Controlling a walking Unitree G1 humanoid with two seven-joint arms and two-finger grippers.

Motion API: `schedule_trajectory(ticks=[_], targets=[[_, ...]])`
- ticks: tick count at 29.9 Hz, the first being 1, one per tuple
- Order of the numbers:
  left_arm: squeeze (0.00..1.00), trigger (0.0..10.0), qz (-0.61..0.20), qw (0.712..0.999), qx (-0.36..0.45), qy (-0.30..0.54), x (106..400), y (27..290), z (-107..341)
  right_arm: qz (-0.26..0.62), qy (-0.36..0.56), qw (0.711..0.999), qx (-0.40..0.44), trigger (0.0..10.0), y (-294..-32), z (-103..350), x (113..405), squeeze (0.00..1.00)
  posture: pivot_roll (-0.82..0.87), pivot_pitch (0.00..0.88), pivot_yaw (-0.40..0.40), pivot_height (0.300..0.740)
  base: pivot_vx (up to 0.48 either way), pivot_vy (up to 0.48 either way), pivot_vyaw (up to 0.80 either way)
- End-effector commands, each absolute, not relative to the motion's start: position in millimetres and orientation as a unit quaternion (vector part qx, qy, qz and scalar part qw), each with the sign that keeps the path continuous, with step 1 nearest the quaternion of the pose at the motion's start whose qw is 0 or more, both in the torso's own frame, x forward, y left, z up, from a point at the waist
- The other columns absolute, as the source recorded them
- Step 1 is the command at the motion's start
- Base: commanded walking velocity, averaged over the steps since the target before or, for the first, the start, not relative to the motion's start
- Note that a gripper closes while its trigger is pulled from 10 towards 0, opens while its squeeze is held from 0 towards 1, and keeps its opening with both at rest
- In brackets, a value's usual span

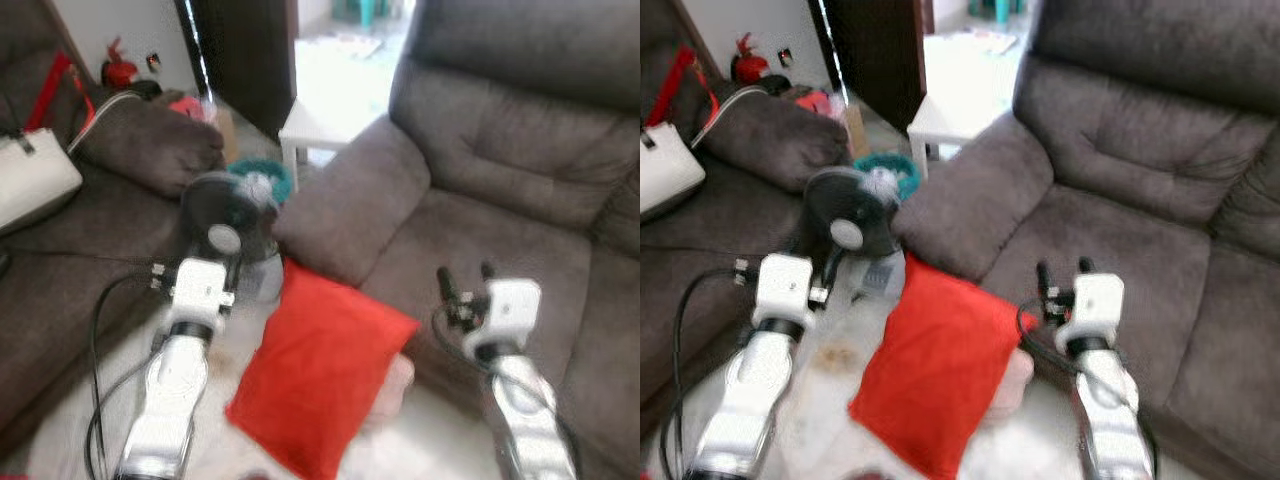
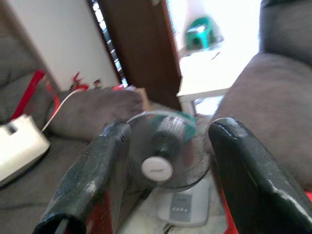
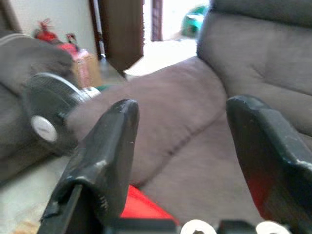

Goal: Move the pillow to the sofa from floor

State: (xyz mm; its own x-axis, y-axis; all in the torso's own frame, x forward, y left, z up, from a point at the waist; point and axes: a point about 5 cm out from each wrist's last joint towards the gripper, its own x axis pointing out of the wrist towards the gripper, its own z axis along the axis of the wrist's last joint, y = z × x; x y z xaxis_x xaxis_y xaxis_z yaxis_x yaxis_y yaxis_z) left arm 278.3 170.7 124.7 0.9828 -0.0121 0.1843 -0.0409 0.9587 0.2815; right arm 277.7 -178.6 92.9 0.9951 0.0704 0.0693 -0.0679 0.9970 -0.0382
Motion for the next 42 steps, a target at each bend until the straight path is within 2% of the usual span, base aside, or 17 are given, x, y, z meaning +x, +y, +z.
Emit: schedule_trajectory(ticks=[1,8,19,42], targets=[[0.00,10.0,0.007,0.986,0.137,-0.098,279.2,169.3,128.0,0.026,-0.027,0.999,-0.016,10.0,-183.9,89.4,273.7,0.00,0.14,0.099,-0.022,0.740,0.000,0.000,0.00],[0.00,10.0,0.003,0.986,0.139,-0.093,279.8,167.8,125.9,0.030,-0.027,0.999,-0.022,10.0,-183.7,89.6,273.7,0.00,0.14,0.099,-0.023,0.740,0.000,0.000,0.00],[0.00,10.0,0.003,0.986,0.141,-0.089,280.8,168.1,124.7,0.035,-0.027,0.999,-0.027,10.0,-181.8,89.5,274.5,0.00,0.13,0.095,-0.022,0.740,0.000,0.000,0.76],[0.00,10.0,0.001,0.987,0.133,-0.087,280.9,167.2,124.9,0.031,-0.030,0.999,-0.012,10.0,-181.2,90.2,275.8,0.00,0.14,0.101,-0.023,0.740,0.021,0.000,0.00]])
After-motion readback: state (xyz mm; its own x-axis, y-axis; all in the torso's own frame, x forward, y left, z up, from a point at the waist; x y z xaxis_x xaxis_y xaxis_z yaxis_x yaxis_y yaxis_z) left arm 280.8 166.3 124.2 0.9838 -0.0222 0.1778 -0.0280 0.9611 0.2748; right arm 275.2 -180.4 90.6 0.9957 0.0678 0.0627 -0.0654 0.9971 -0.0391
